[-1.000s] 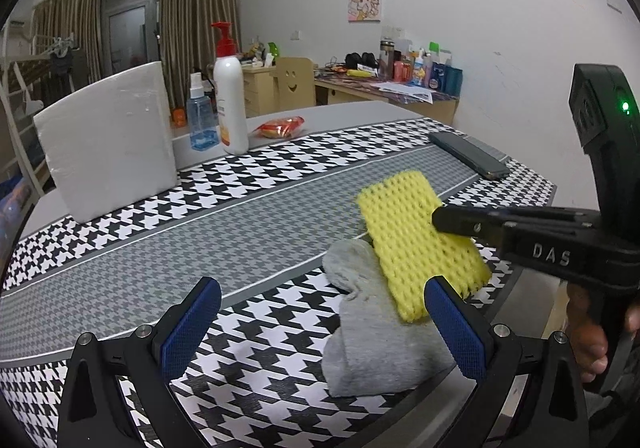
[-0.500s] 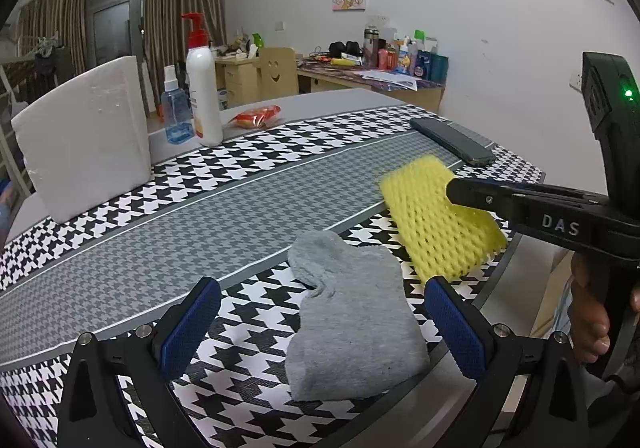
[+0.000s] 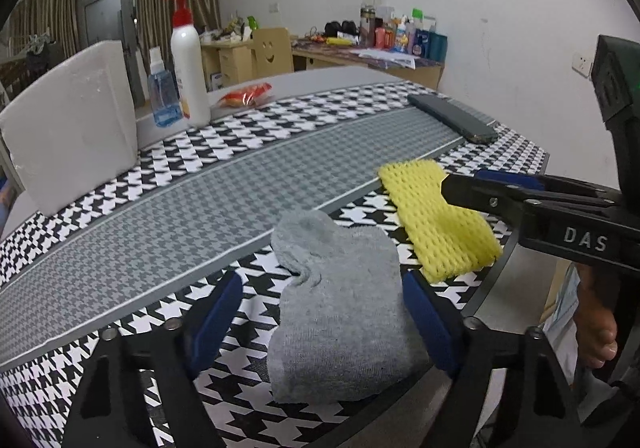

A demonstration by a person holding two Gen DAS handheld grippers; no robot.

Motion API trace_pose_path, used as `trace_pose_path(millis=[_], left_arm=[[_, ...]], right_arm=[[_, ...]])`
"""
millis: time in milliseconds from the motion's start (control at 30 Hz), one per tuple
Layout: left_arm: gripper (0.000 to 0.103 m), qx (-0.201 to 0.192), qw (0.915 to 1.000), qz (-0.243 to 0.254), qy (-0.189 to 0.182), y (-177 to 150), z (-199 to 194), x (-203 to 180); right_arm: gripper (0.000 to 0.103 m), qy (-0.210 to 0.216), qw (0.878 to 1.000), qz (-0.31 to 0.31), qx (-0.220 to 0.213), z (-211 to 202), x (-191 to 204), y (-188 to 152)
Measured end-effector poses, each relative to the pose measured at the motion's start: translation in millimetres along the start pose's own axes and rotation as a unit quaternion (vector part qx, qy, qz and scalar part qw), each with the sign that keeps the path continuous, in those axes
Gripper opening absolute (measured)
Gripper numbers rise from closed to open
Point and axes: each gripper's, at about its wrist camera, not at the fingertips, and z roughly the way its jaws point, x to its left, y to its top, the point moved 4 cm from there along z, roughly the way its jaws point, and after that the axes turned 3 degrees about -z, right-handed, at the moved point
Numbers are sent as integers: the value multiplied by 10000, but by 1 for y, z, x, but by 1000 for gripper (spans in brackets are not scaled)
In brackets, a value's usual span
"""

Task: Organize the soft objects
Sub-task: 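Pull the yellow sponge off the grey cloth with the right gripper, then close the left gripper on the grey cloth while the right gripper grips the yellow sponge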

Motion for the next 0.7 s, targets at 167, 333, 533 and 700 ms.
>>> trace_pose_path(millis=[167, 333, 533, 700], left_arm=[[70, 144, 9999, 33, -12, -5, 4, -3], [51, 288, 9995, 100, -76, -8, 8, -7], [26, 257, 9995, 157, -130, -9, 5, -9], [19, 251, 9992, 123, -272, -10, 4, -10]], right_arm=[[55, 51, 10000, -72, 44, 1, 3, -3], [55, 57, 9998, -112, 137, 4, 5, -5], [61, -10, 9993, -195, 306, 12, 9, -11], [61, -55, 9992, -201, 352, 15, 9, -12]])
